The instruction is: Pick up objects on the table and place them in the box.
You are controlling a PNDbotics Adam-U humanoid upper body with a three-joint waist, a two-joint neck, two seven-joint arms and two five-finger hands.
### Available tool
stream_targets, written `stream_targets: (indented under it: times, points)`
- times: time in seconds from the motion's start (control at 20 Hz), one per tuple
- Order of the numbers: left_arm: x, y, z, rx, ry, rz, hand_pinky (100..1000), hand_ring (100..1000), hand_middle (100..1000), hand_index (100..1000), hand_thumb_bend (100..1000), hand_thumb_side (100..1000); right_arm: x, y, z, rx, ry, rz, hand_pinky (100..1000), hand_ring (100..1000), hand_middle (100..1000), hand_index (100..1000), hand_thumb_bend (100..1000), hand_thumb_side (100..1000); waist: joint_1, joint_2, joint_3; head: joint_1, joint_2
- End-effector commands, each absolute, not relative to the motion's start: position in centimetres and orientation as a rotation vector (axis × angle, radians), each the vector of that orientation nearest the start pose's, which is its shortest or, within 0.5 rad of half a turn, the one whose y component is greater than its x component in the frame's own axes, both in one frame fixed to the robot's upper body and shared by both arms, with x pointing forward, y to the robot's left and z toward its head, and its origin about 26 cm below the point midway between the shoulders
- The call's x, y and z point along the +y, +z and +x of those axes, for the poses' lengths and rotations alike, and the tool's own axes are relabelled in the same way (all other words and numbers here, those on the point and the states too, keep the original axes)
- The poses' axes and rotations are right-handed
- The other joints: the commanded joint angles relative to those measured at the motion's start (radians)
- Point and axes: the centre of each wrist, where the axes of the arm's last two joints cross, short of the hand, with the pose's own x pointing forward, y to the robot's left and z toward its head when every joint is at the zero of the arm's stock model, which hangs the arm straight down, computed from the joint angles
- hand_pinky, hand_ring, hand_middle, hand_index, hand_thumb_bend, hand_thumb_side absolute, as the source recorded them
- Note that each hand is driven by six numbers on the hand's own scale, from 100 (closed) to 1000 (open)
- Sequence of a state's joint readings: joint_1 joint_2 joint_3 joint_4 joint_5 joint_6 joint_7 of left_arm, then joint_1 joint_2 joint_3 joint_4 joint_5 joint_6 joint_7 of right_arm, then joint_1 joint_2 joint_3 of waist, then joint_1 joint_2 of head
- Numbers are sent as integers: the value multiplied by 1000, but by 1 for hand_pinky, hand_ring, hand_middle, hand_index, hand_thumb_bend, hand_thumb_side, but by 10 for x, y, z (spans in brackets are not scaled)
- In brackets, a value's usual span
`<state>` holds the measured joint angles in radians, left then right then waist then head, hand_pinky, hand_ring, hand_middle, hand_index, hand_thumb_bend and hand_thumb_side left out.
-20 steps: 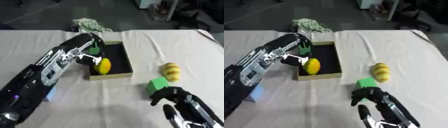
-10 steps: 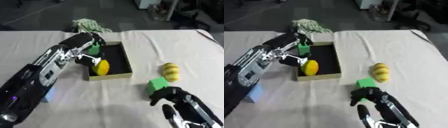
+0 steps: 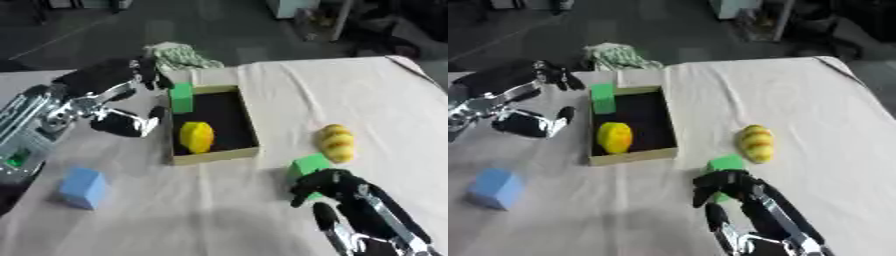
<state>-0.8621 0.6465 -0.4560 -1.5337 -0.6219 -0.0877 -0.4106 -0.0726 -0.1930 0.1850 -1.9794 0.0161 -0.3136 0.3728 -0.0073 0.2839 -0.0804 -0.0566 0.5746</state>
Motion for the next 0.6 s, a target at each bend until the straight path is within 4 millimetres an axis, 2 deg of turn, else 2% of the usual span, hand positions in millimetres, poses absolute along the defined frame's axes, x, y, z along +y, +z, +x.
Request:
stream_targets:
  times: [0.05, 0.25, 0.35, 0.45, 0.5, 0.6]
  points:
    - [227, 270, 380, -1652, -1866, 909, 782, 729, 729, 855, 100, 326, -220, 122, 268, -2259, 801, 256, 726, 584, 558, 767, 100, 413, 4, -19, 6, -15, -4]
    - [245, 260, 364, -1506, -1926, 946, 807, 767, 779, 891, 100, 348, -221, 122, 268, -2261, 803, 242, 726, 584, 558, 767, 100, 411, 7, -16, 14, -22, -7]
    - [255, 256, 356, -1435, -1963, 954, 819, 784, 801, 907, 223, 395, -221, 123, 269, -2264, 805, 244, 726, 583, 557, 767, 100, 411, 5, -15, 12, -18, -9]
    - [266, 254, 348, -1370, -1996, 961, 826, 792, 813, 916, 286, 416, -220, 123, 269, -2266, 808, 249, 726, 583, 557, 767, 100, 410, 3, -14, 8, -14, -10]
    - [271, 253, 344, -1337, -2011, 965, 831, 798, 822, 923, 354, 437, -219, 123, 269, -2266, 810, 251, 725, 583, 557, 767, 100, 409, 2, -14, 5, -11, -10]
    - [282, 253, 337, -1270, -2038, 973, 836, 803, 830, 930, 427, 474, -219, 123, 269, -2267, 812, 256, 725, 583, 556, 767, 100, 408, 0, -14, -2, -4, -11]
